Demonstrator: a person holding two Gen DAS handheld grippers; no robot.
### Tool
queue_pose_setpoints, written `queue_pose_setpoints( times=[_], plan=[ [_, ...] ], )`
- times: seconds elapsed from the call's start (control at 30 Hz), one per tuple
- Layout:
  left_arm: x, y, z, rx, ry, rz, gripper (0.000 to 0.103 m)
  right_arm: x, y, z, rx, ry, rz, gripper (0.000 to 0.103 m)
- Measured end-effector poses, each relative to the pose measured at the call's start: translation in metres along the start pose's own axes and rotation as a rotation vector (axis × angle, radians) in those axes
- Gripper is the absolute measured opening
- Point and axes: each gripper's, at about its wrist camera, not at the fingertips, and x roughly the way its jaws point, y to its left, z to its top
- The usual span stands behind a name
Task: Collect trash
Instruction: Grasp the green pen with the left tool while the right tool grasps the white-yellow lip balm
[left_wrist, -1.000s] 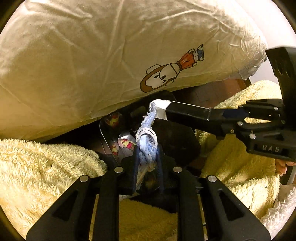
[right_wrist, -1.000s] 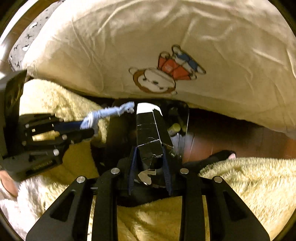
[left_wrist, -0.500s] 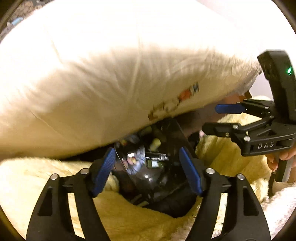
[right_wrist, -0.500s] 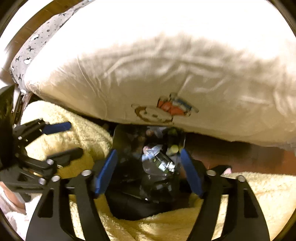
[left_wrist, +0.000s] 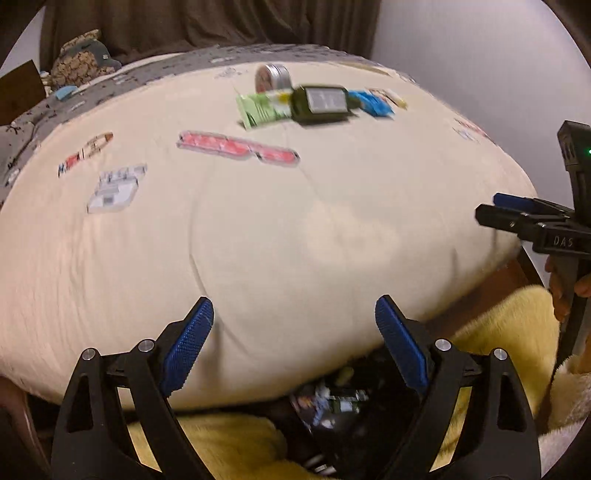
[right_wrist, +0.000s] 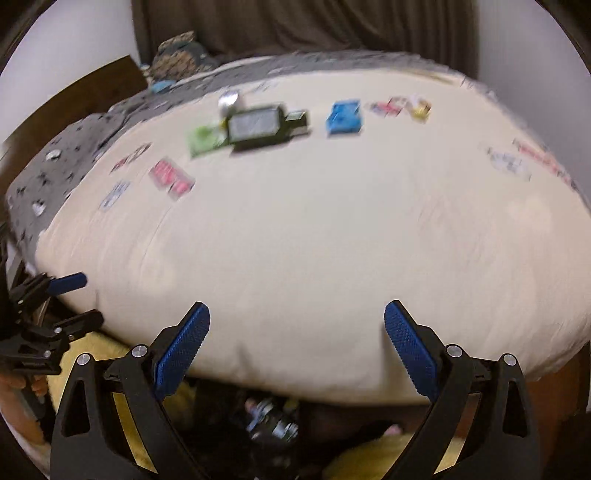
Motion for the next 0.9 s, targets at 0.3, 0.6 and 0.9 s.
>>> queue_pose_setpoints(
  times=[0.3,0.6,0.9],
  plan=[
    [0.033,0.026,0.064,-0.026,-0.012,0.065,0.082,0.031,-0.050,0.079,0.062,-0.050,-0.107,0.096],
    [0.077,0.033,0.136,0.011,-0.057,0.067,0.080,0.073,-0.097,0.140,0.151,-0.074,-0.182,0.095],
    [0.134,0.044,0.179,0.064,-0.032,0.075,0.081,0.124,-0.137,0.191,0.189,-0.058,-0.260,0.084]
  ],
)
